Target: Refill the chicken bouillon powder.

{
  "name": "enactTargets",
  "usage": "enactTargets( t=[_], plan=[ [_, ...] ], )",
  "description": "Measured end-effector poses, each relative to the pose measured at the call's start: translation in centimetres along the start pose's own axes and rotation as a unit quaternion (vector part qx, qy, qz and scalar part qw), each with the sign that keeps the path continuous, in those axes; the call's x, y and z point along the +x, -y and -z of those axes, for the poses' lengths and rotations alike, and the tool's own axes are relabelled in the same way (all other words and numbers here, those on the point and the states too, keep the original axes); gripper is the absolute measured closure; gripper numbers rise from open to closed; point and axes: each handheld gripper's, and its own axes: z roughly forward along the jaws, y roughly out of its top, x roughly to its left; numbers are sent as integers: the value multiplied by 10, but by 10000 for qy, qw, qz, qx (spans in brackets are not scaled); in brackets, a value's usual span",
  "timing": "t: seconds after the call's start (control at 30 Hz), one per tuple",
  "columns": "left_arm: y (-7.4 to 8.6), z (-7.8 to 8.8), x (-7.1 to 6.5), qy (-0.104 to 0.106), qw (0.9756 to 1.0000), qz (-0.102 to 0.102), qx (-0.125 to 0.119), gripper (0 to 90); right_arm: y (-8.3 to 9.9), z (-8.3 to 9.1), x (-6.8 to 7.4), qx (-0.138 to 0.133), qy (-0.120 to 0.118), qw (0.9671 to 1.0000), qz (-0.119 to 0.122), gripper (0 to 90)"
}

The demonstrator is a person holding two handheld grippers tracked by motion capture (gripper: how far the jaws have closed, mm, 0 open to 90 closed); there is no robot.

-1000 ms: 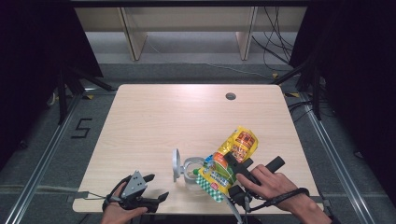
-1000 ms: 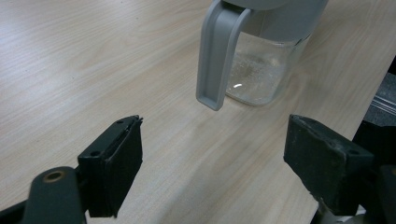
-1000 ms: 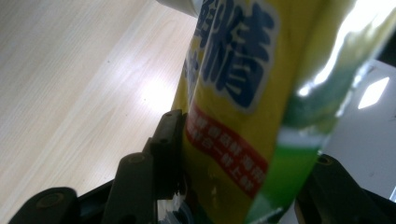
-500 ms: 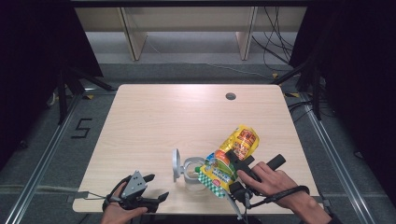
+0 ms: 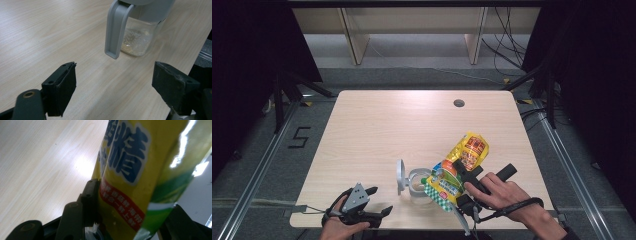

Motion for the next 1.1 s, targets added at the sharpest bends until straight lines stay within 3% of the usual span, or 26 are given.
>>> enactTargets(
  t=[0.03,0.2,0.67,0.7,0.73,0.77,1.1],
  plan=[
    [0,-1,-1,-2,10000,39,-45,189,1,-1,-2,-36,21,9999,127,570],
    [0,0,0,0,10000,2,-9,189,1,-1,-1,-31,2,9999,164,570],
    [0,0,-1,-1,10000,32,-48,189,1,-2,-1,-18,-17,9998,189,570],
    [0,0,0,-13,10000,2,-25,189,1,-1,0,12,0,10000,95,570],
    [0,0,0,-8,10000,10,-27,189,2,-3,-3,-68,32,9991,421,570],
    [0,0,-1,6,10000,43,-56,189,2,-3,-4,-67,21,9990,437,570],
    [0,0,-1,4,10000,42,-56,189,3,-2,-3,-37,8,9995,323,570]
  ],
)
